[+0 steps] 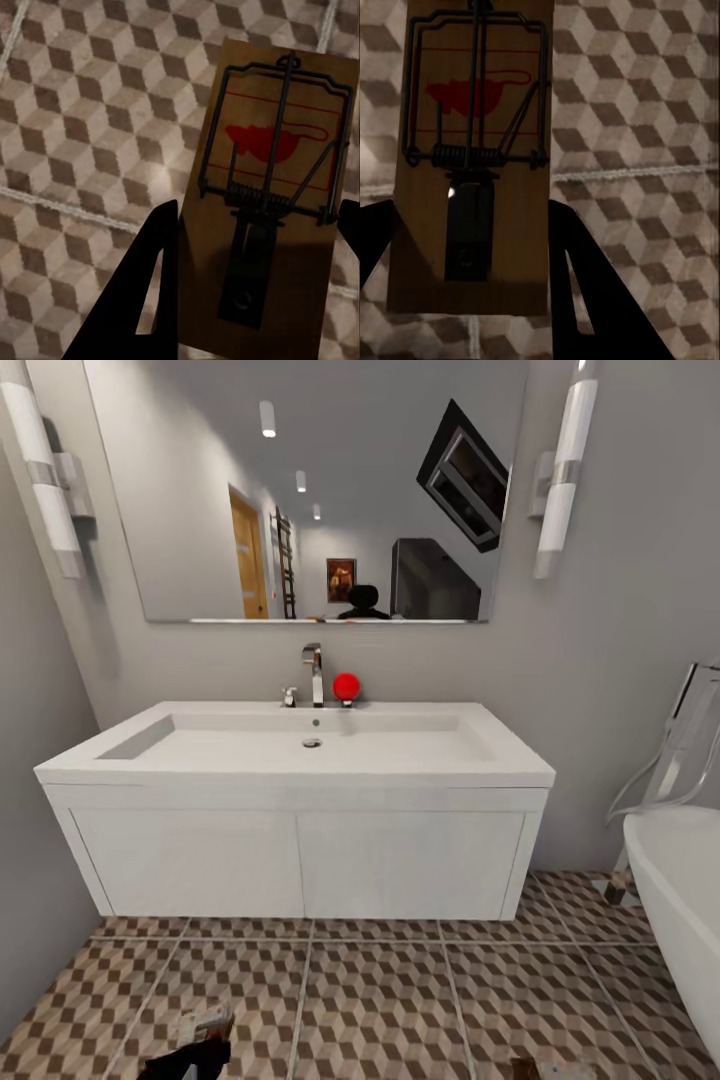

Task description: Take the four mousetraps from the cabinet in the bathroom and place them on the bathroom floor. Make sure all four end up on the same floor surface, and ensure that at least two of them are either under or directly next to the same bathroom sink.

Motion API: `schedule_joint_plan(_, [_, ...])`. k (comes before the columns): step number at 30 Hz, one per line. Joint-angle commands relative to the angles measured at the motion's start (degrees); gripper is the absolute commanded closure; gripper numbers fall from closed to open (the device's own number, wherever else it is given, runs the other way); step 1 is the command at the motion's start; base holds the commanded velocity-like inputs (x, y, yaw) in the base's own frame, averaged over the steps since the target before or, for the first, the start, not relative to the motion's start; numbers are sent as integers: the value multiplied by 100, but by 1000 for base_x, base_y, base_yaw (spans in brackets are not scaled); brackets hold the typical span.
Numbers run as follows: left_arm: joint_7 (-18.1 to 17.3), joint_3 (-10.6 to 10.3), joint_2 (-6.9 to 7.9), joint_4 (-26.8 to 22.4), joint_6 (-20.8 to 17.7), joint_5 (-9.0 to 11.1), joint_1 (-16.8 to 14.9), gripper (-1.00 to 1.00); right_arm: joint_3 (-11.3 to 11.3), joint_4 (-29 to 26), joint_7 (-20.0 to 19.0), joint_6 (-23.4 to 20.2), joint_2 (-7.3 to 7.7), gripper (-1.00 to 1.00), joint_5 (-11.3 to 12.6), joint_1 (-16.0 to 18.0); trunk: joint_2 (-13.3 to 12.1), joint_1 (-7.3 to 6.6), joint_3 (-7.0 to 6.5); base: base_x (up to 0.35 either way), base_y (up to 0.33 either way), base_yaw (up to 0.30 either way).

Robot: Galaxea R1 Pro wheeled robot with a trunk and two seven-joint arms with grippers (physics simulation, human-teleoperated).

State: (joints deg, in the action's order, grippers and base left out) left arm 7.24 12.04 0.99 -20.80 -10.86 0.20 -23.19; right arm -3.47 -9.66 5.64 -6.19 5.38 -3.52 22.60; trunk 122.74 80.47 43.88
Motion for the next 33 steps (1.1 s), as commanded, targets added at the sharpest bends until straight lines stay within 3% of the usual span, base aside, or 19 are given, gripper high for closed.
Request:
schedule_joint_plan(1, [19,14,-8,-156,-159,-2,0,100,-39,-137,1,-158,-1,100,-16,-1,44,22,25,0,0,0])
schedule_joint_plan(8, [23,3,-67,-994,-642,-4,-7,100,-39,-1234,45,-1305,3,100,-9,5,325,176,151,0,0,0])
schedule_joint_plan(15, [88,-8,-234,-1275,-1052,-12,-44,100,-44,-1624,91,-2086,13,100,-17,11,605,329,277,0,0,0])
schedule_joint_plan(23, [108,-9,-372,-1409,-1520,-8,-56,100,-52,-1667,107,-2496,-9,100,22,393,926,505,420,0,0,0])
schedule_joint_plan(33, [148,-9,-438,-1432,-1597,-16,-62,100,-49,-1669,187,-2433,-322,100,-7,680,1327,725,600,0,0,0])
